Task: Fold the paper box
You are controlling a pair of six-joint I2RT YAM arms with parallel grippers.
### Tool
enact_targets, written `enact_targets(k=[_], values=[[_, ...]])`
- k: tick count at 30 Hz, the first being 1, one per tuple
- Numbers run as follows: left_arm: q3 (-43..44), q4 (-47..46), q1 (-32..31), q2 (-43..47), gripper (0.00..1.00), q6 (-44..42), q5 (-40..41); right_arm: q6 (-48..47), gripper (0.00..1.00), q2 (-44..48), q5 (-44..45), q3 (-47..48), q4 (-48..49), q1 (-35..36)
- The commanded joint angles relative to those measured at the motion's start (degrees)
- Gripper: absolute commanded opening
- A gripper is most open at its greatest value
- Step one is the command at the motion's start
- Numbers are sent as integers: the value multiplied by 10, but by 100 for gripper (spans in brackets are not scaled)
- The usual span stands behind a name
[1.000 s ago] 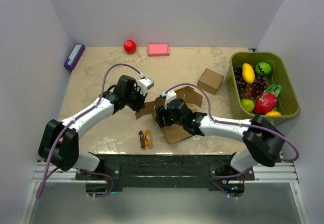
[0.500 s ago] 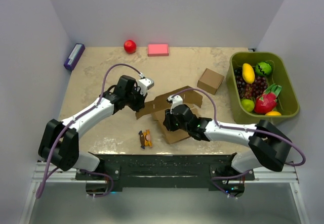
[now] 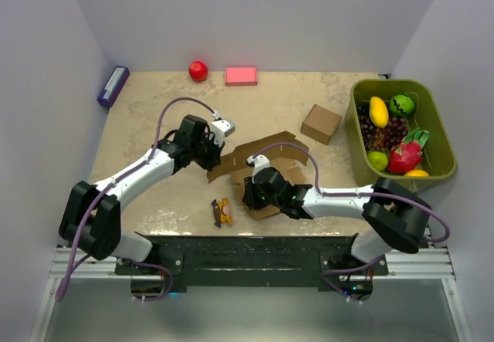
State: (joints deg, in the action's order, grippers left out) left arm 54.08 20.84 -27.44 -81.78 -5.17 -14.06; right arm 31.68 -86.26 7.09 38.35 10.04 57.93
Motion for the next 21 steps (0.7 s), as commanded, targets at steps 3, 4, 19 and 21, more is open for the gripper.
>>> enact_targets(k=[3,4,19,21], values=[[-6,7,-1,-6,0,-3,0,7,28,-32,1,39,-5,13],[-6,7,0,-6,0,-4,-1,6,28,-50,9,56,-19,15],[-7,8,-1,2,0,-1,-13,37,27,-173,141,168,-216,48],[-7,7,-1,4,0,-1,-13,43,29,-167,130,171,-217,48]])
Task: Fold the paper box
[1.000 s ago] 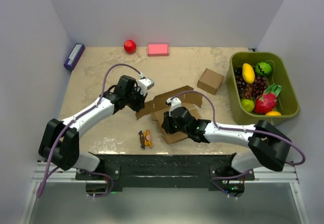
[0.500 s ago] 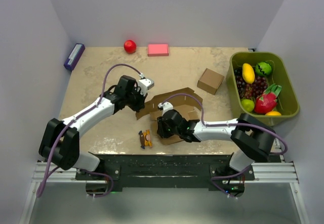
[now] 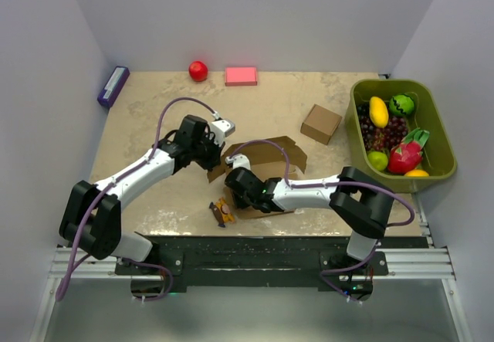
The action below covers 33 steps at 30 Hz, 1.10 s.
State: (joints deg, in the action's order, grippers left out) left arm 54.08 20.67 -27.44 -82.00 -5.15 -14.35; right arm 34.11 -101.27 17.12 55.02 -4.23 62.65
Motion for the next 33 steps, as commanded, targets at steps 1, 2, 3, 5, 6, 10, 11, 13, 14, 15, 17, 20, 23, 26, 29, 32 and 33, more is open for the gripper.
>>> enact_targets(k=[1,2,3,5,6,10,11,13,14,15,17,20,23,26,29,32,33], values=[[-8,9,-1,6,0,0,-10,23,30,-12,27,5,-75,2],[-8,9,-1,6,0,-1,-10,29,33,-7,22,8,-79,1],[-8,9,-1,6,0,-2,-11,36,39,1,17,12,-81,1],[-8,10,-1,9,0,-3,-11,46,44,24,19,17,-78,0],[-8,10,-1,9,0,-4,-9,53,48,32,19,19,-75,0],[-10,8,-1,13,0,-7,-9,71,59,69,22,13,-45,-9],[-11,8,-1,13,0,-7,-9,74,61,82,22,10,-25,-12],[-11,8,-1,14,0,-8,-9,73,66,92,20,0,6,-21],[-11,8,-1,14,0,-9,-10,67,68,97,17,-3,18,-24],[-12,8,-1,14,0,-10,-11,63,69,99,15,-10,30,-30],[-11,8,-2,14,0,-9,-11,55,70,94,5,-11,58,-36],[-12,8,-1,14,0,-10,-12,50,70,83,-8,-10,84,-45],[-12,8,-1,13,0,-10,-12,53,70,69,-2,-11,107,-46],[-13,8,-2,13,0,-11,-13,62,70,60,17,-20,136,-48],[-13,8,-2,13,0,-10,-16,61,70,49,23,-27,165,-49],[-12,8,-1,14,0,-11,-16,60,69,28,27,-17,168,-49],[-12,8,-2,14,0,-10,-16,60,69,23,29,-13,168,-49]])
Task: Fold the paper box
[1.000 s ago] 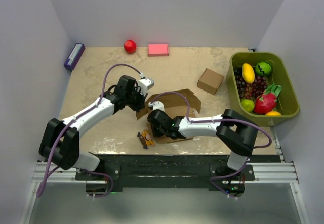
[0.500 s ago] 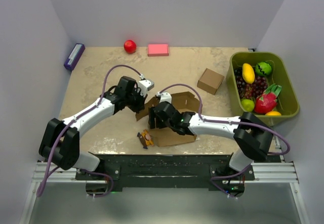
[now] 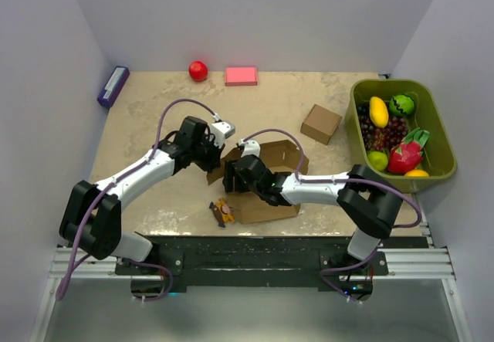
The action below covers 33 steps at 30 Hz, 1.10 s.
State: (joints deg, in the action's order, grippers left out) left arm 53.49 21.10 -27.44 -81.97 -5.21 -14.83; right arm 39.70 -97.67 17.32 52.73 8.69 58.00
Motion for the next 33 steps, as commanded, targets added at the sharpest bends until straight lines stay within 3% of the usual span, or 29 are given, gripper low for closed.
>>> enact_targets(k=[1,8,16,24,33], values=[[-6,3,-2,14,0,-10,-11,5,69,-23,34,11,37,-3],[-6,4,-1,15,0,-10,-10,30,62,-46,61,18,13,-10],[-8,3,-2,14,0,-10,-7,63,53,-19,29,-43,77,-34],[-8,3,-2,15,0,-10,-6,100,52,11,51,-90,73,-39],[-8,2,-2,12,0,-9,-11,101,49,-19,74,-69,27,-60]])
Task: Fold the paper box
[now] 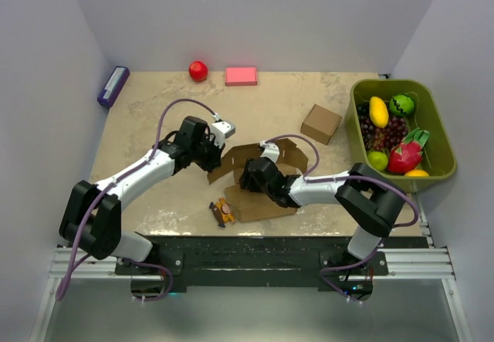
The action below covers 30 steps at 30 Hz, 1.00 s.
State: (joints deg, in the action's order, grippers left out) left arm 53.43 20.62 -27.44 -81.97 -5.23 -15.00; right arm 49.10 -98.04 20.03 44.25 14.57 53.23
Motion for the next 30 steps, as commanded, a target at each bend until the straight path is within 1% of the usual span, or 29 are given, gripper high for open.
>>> enact_targets(k=[1,4,7,10,12,15,16,18,19,20,22,23,24,26,30], values=[[-8,6,-2,12,0,-11,-12,1,49,-20,52,21,-50,-12],[-7,6,-2,14,0,-10,-17,-10,49,-40,71,43,-84,-13],[-8,6,-2,15,0,-11,-21,-11,49,-60,72,56,-97,-13],[-8,6,-1,13,0,-8,-9,-6,52,-44,55,54,-97,-15],[-9,6,-1,10,0,-7,9,-4,56,-8,48,48,-101,-15],[-8,6,-2,11,0,-7,21,4,71,40,38,39,-110,-18],[-8,6,-2,12,0,-7,22,10,72,77,28,37,-111,-21],[-7,6,-1,14,0,-9,26,19,75,113,22,26,-113,-27],[-8,6,-1,13,0,-8,27,27,77,147,18,22,-112,-29],[-7,6,-2,13,0,-8,28,33,78,166,17,14,-110,-34],[-8,6,-2,13,0,-10,26,50,83,197,15,5,-102,-39],[-8,6,-2,15,0,-10,23,56,84,227,10,-3,-95,-47],[-8,6,-2,14,0,-10,21,63,87,238,6,-9,-76,-51],[-8,5,-2,15,0,-12,19,81,89,261,-6,-19,-54,-64],[-8,6,-3,15,0,-12,19,101,90,249,6,-3,-34,-79]])
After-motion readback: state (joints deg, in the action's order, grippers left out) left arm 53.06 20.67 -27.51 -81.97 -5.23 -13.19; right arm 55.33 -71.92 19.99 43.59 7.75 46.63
